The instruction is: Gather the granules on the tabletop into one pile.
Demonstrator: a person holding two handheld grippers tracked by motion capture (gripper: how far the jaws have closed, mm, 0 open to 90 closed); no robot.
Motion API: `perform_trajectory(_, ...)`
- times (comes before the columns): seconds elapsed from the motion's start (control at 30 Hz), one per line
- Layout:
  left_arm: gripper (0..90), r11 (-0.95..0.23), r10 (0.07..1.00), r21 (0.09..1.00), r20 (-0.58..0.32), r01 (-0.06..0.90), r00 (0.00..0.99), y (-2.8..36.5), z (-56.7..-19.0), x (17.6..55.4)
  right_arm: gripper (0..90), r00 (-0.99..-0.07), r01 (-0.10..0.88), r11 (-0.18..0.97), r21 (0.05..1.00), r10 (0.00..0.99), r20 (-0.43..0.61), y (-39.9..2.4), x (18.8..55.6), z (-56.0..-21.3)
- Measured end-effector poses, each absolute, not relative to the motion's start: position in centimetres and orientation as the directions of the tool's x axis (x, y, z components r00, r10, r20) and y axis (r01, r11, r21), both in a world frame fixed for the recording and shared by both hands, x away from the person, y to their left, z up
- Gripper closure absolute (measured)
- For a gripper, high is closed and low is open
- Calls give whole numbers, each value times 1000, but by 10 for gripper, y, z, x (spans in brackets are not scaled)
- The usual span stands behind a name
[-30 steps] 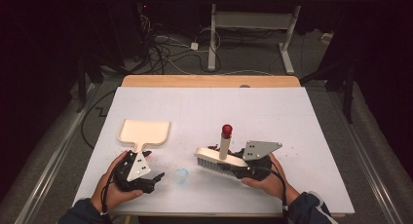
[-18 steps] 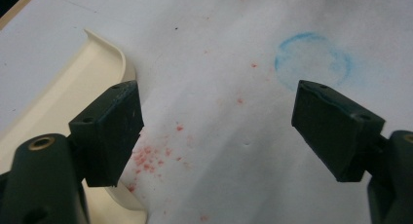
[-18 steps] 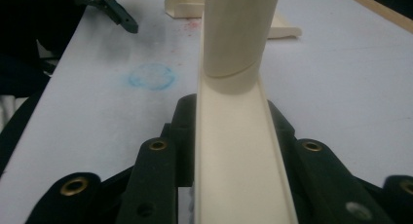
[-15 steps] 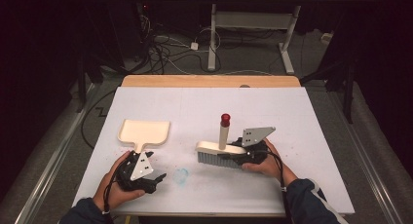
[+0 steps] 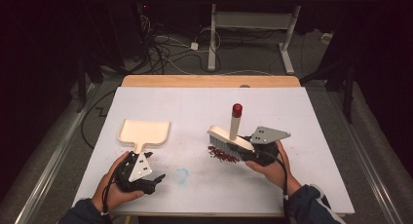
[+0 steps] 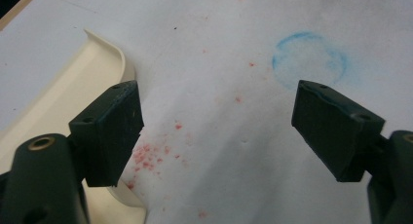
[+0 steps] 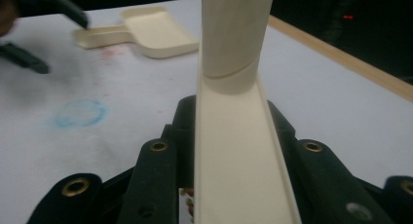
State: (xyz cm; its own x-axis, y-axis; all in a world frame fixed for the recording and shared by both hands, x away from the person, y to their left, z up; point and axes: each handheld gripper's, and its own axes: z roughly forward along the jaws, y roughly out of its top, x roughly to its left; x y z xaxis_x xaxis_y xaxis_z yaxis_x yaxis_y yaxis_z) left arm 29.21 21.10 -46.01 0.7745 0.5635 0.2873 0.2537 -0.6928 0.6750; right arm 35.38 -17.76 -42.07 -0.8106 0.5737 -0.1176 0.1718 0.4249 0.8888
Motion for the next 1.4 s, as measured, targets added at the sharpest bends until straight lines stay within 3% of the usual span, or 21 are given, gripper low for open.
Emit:
perform_trajectory(0.2,181,-696,560,672,288,252,777,210,-459,291,671,-625,230,406,884,758,-185,-181,328,-429)
perform_trajectory(0.4,182,-694,558,675,287,248,779,208,-459,292,671,-495,310,385,869,846,-198,-172,328,-453)
perform_trajectory(0.9,187,-694,560,676,287,250,778,209,-459,292,672,-421,314,335,888,888,-186,-125,334,-450)
perform_trajectory(1.1,187,-688,566,681,286,252,774,210,-458,291,671,-427,300,305,904,890,-158,-138,337,-438)
perform_trajectory(1.4,187,-688,564,682,288,248,774,210,-458,290,671,-473,276,347,896,861,-187,-168,330,-424)
